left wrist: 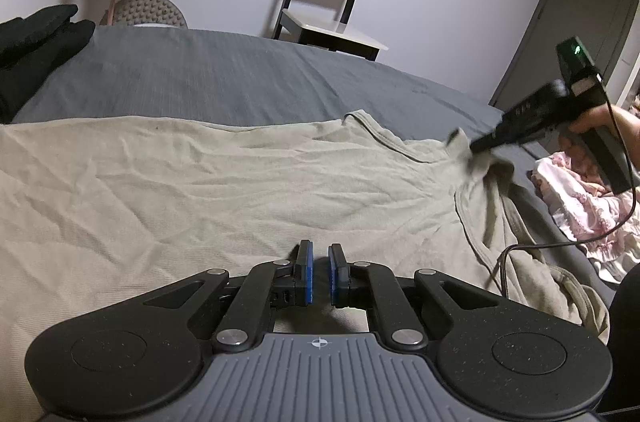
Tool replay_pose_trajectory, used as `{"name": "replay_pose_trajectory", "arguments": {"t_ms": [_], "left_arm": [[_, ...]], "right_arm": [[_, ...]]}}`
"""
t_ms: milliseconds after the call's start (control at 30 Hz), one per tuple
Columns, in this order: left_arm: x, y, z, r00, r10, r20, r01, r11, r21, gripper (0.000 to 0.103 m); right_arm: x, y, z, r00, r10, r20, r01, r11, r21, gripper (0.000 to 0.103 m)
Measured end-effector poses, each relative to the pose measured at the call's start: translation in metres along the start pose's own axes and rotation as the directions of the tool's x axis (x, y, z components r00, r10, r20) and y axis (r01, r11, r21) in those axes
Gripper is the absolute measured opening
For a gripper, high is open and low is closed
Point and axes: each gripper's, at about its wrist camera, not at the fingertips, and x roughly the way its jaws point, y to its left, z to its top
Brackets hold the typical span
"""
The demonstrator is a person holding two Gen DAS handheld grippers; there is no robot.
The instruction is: Fold clothes
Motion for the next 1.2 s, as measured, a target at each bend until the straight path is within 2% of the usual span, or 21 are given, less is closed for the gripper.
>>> {"name": "replay_pose_trajectory", "arguments": {"t_ms": [100,200,267,333,367,400,433,567,633,700,767,867,967,1033,1067,1133,1167,1200], "left_arm": [[-0.001,0.0,-0.001,1.0,0.0,0.004,0.0,1.0,0.002,0.008],[-0.001,0.0,-0.002,1.0,-0.001,0.006,0.001,1.0,-0.002,0.008],[-0.001,-0.002,-0.001,1.0,0.002,0.004,-0.002,1.0,0.002,0.008],[-0.001,-0.002,0.0,1.0,0.003,0.002,-0.003,1.0,0.003,0.008],[-0.001,-0.002,0.0,1.0,0.002,0.002,-0.002,1.0,0.001,0.008],[-0.001,-0.001,-0.001,1.0,0.001,0.003,-0.001,1.0,0.0,0.008],[-0.001,-0.001,-0.001,1.0,0.001,0.003,-0.001,1.0,-0.002,0.008],[-0.001,-0.002,-0.001,1.0,0.007,0.002,-0.007,1.0,0.001,0.008],[-0.001,-0.002,0.0,1.0,0.008,-0.001,-0.008,1.0,0.003,0.008],[0.0,-0.002,0.0,1.0,0.008,-0.002,-0.008,1.0,0.004,0.008],[0.0,-0.002,0.001,1.0,0.008,-0.003,-0.008,1.0,0.002,0.008],[0.0,-0.002,0.0,1.0,0.01,-0.003,-0.01,1.0,0.008,0.008],[0.0,-0.001,0.001,1.0,0.01,-0.005,-0.01,1.0,0.007,0.008],[0.0,-0.001,0.001,1.0,0.01,-0.006,-0.01,1.0,0.006,0.008],[0.0,-0.001,0.002,1.0,0.01,-0.006,-0.01,1.0,0.005,0.008],[0.0,-0.002,0.002,1.0,0.015,-0.008,-0.015,1.0,0.013,0.008],[0.0,-0.003,0.002,1.0,0.018,-0.009,-0.017,1.0,0.016,0.008],[0.0,-0.003,0.002,1.0,0.018,-0.008,-0.018,1.0,0.016,0.008]], "right_arm": [[-0.01,0.002,0.0,0.997,-0.006,0.082,0.006,1.0,-0.007,0.003],[0.002,-0.003,-0.004,0.998,-0.057,0.027,0.057,0.998,-0.004,0.004],[0.005,-0.009,-0.008,0.999,-0.044,0.02,0.044,0.999,0.01,0.004],[0.0,-0.014,-0.007,1.0,0.003,0.021,-0.004,0.999,0.054,0.024],[-0.001,-0.016,-0.007,0.999,0.023,0.023,-0.025,0.997,0.077,0.046],[-0.003,-0.018,-0.008,0.999,0.038,0.024,-0.04,0.995,0.092,0.054],[-0.007,-0.018,-0.01,0.999,0.045,0.023,-0.047,0.995,0.093,0.054],[-0.009,-0.024,-0.017,0.996,0.091,-0.014,-0.088,0.987,0.134,0.029],[-0.003,-0.029,-0.02,0.992,0.122,-0.03,-0.115,0.979,0.168,0.026],[0.002,-0.031,-0.025,0.991,0.128,-0.034,-0.12,0.974,0.19,0.008],[0.003,-0.031,-0.032,0.994,0.103,-0.03,-0.095,0.977,0.193,0.003],[-0.01,-0.027,-0.039,1.0,0.011,0.022,-0.014,0.987,0.162,0.001],[-0.016,-0.018,-0.043,0.986,-0.149,0.079,0.142,0.986,0.092,0.001],[-0.013,-0.027,-0.046,0.994,-0.095,0.059,0.087,0.987,0.135,0.001],[-0.014,-0.032,-0.047,0.996,-0.066,0.053,0.057,0.985,0.163,0.002],[-0.023,-0.036,-0.05,0.999,-0.01,0.049,-0.001,0.979,0.205,0.017],[-0.028,-0.036,-0.052,0.999,0.017,0.046,-0.027,0.976,0.216,0.039],[-0.032,-0.035,-0.054,0.998,0.046,0.037,-0.053,0.975,0.218,0.047]]}}
